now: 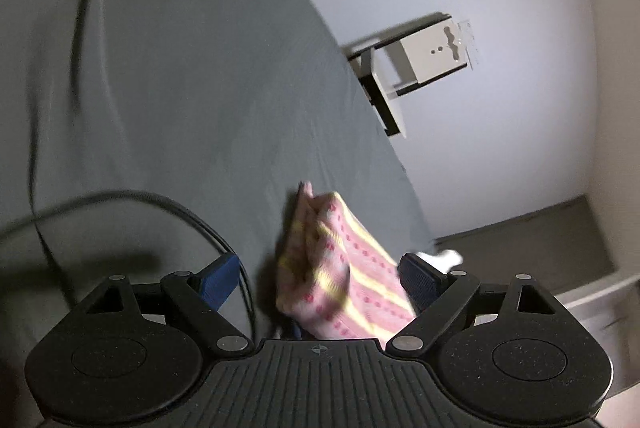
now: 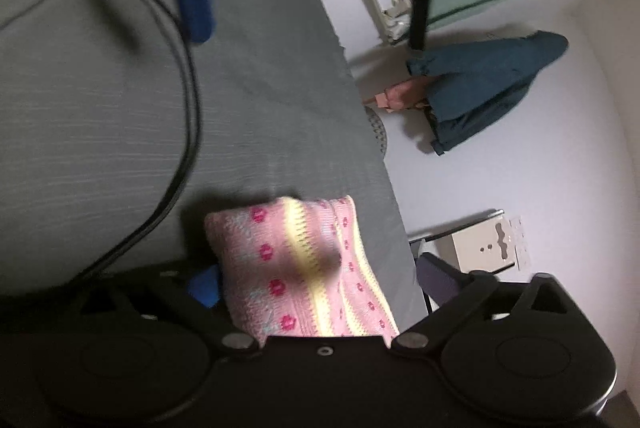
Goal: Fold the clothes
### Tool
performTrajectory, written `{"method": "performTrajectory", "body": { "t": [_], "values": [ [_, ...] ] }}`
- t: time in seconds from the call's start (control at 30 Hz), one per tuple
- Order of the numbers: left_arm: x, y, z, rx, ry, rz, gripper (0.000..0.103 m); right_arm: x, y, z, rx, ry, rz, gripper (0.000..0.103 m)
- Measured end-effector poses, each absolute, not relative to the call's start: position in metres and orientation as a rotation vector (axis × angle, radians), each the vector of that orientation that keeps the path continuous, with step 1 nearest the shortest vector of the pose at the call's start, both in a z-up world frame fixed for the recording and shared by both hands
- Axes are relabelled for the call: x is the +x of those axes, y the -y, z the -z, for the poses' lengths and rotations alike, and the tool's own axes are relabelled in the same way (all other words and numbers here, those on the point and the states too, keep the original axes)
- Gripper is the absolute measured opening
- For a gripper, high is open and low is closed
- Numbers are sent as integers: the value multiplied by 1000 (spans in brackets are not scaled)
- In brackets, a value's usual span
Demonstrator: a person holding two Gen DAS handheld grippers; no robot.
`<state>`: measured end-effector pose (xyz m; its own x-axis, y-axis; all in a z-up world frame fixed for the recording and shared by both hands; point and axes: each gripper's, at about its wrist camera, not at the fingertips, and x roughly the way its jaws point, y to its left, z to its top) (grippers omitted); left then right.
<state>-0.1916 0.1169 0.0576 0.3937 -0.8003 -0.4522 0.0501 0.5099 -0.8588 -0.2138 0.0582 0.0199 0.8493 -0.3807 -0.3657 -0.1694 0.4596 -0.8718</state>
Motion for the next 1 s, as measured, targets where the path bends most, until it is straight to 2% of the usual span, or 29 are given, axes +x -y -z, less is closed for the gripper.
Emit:
{"method": "performTrajectory", "body": {
  "t": [0.07, 0.23, 0.3, 0.43, 0.57, 0.67, 0.87, 0.93, 1.0],
  "values": [
    [-190, -114, -54, -886, -1038, 641, 88, -220, -57, -22, -1107, -549, 117, 74],
    [-180, -92, -42, -920, -1072, 669, 88, -238, -49, -37, -1054, -483, 91, 65],
    [-174, -79, -35, -948, -1090, 689, 88, -237, -38, -49, -969, -476, 87, 50],
    [-160, -54, -22, -1004, -1126, 730, 88, -236, -28, -66, -875, -462, 78, 32],
    [-147, -29, -10, -1060, -1162, 771, 88, -238, -22, -77, -820, -456, 65, 30],
    [-140, -10, -2, -1073, -1196, 828, 94, -241, -18, -81, -797, -450, 62, 30],
    [-128, 29, 14, -1087, -1266, 951, 95, -246, -13, -86, -771, -439, 49, 30],
    [-124, 42, 19, -1090, -1289, 992, 95, -248, -12, -85, -769, -436, 33, 33],
    [-122, 53, 22, -1087, -1303, 1026, 95, -252, -13, -82, -787, -429, 0, 49]
  ]
}}
